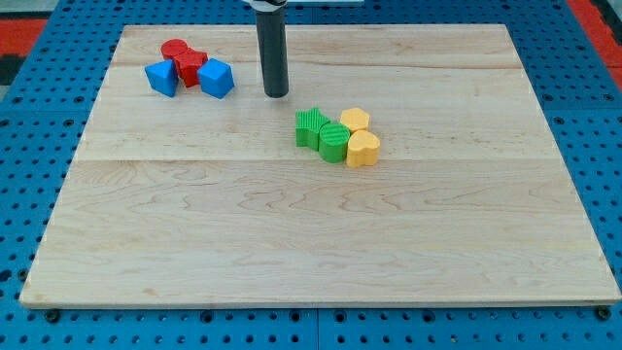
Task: Move the blue cube towards center of the board
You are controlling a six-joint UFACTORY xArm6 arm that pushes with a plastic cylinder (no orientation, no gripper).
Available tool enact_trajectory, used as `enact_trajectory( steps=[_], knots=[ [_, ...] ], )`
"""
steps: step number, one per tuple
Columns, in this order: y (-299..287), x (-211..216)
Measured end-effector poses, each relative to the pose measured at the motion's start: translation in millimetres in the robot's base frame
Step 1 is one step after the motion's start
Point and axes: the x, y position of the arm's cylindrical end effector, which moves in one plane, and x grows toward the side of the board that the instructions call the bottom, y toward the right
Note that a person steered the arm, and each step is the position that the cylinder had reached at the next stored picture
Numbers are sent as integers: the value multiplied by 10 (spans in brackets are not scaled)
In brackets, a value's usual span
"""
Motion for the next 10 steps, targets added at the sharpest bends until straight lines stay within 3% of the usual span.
enact_trajectory(
  steps=[3,4,6,7,9,10],
  knots=[
    [52,15],
    [-131,366],
    [-1604,702],
    [-2012,404],
    [-2187,316],
    [-2279,-36]
  ],
)
